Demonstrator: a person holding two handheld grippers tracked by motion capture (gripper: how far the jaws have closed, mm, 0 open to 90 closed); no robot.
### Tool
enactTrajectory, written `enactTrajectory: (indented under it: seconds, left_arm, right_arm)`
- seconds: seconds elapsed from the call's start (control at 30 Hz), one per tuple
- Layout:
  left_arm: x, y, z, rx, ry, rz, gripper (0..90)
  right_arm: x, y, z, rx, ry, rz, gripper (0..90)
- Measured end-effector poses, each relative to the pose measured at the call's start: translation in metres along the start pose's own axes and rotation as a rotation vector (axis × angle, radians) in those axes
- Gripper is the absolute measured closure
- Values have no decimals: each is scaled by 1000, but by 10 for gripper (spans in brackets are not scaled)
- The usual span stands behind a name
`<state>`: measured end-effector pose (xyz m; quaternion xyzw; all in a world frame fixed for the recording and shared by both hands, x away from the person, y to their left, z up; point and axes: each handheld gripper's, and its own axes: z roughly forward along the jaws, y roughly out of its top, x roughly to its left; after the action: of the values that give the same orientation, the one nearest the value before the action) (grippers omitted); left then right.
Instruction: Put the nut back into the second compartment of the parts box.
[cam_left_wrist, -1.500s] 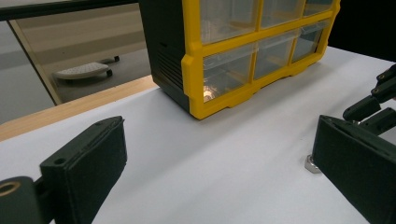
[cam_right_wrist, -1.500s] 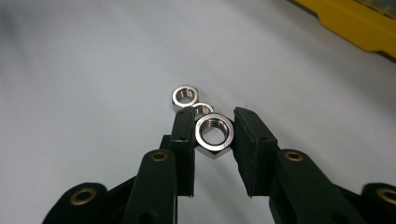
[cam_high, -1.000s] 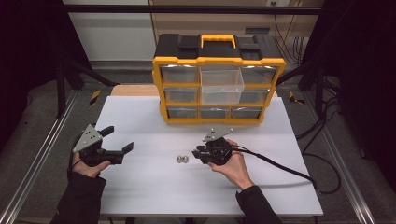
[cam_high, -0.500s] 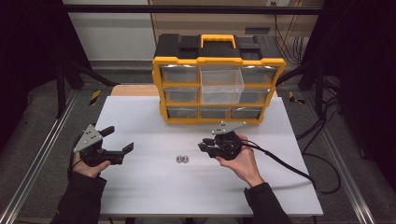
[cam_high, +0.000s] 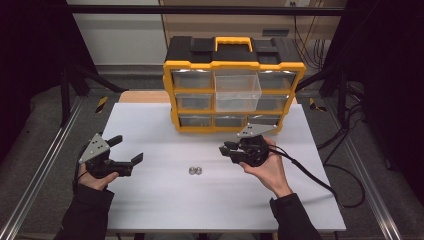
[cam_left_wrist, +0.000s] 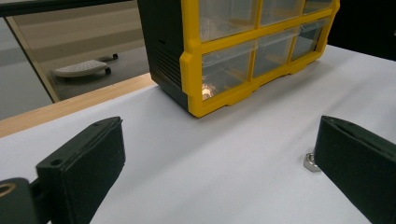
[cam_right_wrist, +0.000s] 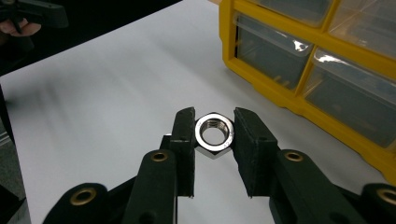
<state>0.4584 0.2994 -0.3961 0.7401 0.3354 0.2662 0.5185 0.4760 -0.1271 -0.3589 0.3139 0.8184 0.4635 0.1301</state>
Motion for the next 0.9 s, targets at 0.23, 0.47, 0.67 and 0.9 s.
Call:
enactTrajectory:
  seconds: [0.23, 0.47, 0.67, 0.9]
  left_arm:
    - [0, 0, 0, 1, 0, 0, 11]
    - [0, 0, 0, -1, 1, -1, 10]
    - [0, 0, 0, -3, 2, -1, 10]
    - [0, 0, 0, -1, 1, -2, 10]
  right_arm:
    - [-2, 6, -12, -20, -9, 1, 702]
    - [-2, 13, -19, -43, -10, -4, 702]
    - [-2, 21, -26, -63, -12, -1, 702]
    - [-4, 31, -36, -87, -13, 5, 702]
